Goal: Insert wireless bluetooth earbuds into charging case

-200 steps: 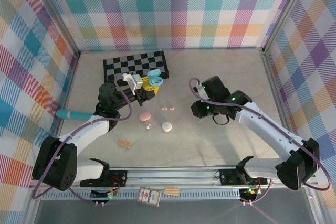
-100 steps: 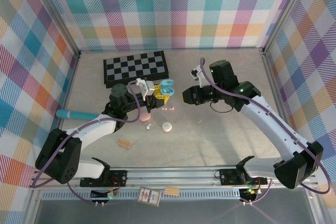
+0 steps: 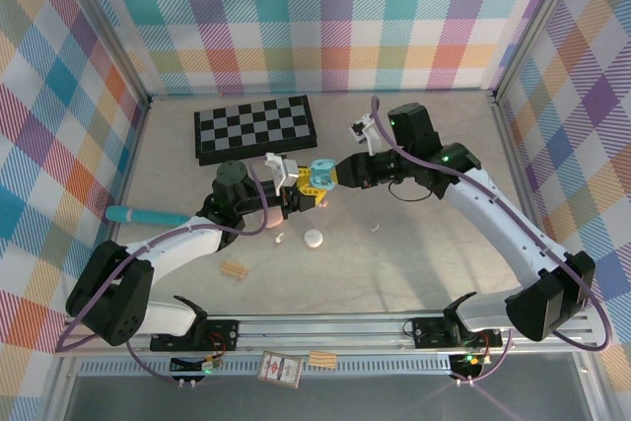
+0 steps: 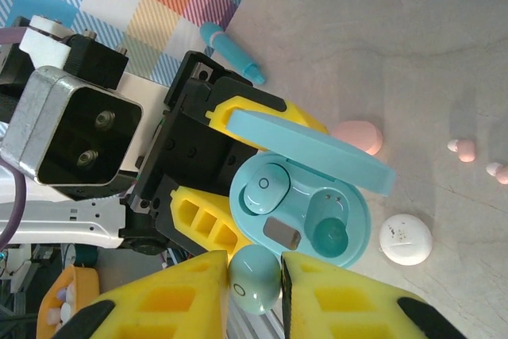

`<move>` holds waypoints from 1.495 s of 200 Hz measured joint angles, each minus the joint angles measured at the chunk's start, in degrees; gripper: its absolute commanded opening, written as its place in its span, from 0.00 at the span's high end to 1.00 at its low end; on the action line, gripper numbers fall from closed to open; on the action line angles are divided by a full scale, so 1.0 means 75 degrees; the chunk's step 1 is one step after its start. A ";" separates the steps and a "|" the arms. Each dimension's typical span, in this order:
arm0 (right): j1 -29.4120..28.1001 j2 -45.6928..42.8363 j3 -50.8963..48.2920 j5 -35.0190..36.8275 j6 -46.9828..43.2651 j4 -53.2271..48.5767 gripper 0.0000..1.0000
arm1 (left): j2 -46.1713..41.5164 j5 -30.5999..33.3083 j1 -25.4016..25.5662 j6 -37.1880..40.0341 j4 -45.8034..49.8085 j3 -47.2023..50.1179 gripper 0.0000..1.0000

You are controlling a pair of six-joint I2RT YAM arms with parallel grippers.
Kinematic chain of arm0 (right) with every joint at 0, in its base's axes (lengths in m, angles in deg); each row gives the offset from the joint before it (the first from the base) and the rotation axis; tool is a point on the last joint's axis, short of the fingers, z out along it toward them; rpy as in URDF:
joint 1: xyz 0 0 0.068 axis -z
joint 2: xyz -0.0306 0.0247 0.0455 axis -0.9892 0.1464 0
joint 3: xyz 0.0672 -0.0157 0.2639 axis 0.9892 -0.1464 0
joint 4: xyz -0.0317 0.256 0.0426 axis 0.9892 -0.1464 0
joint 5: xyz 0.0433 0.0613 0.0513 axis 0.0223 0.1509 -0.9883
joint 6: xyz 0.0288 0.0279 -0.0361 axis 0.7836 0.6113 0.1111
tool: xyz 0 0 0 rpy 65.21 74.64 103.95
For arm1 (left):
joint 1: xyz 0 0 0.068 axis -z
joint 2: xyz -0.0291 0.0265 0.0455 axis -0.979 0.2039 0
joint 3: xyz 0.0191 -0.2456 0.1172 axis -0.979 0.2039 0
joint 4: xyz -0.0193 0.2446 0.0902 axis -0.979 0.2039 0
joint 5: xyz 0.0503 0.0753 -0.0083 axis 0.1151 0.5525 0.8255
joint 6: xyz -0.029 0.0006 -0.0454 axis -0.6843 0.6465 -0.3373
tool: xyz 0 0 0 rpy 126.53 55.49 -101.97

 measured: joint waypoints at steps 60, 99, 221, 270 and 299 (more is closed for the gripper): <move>0.0052 0.0003 0.0000 -0.0026 -0.0003 0.0000 0.76 | -0.0122 -0.0047 0.0099 0.0000 0.0006 0.0000 0.68; 0.0093 0.0003 0.0000 -0.0044 -0.0003 0.0006 0.76 | -0.0248 -0.0050 0.0099 -0.0003 0.0003 0.0000 0.68; 0.0143 0.0003 -0.0154 -0.0280 0.0032 0.0224 0.69 | -0.0286 -0.0108 0.0134 -0.0035 -0.0003 -0.0201 0.68; 0.0143 0.0003 -0.0154 -0.0280 0.0087 0.0256 0.63 | -0.0280 -0.0105 0.0134 -0.0058 0.0000 -0.0201 0.68; 0.0143 -0.0012 -0.0154 -0.0277 0.0079 0.0254 0.57 | -0.0254 -0.0102 0.0134 -0.0058 -0.0009 -0.0201 0.68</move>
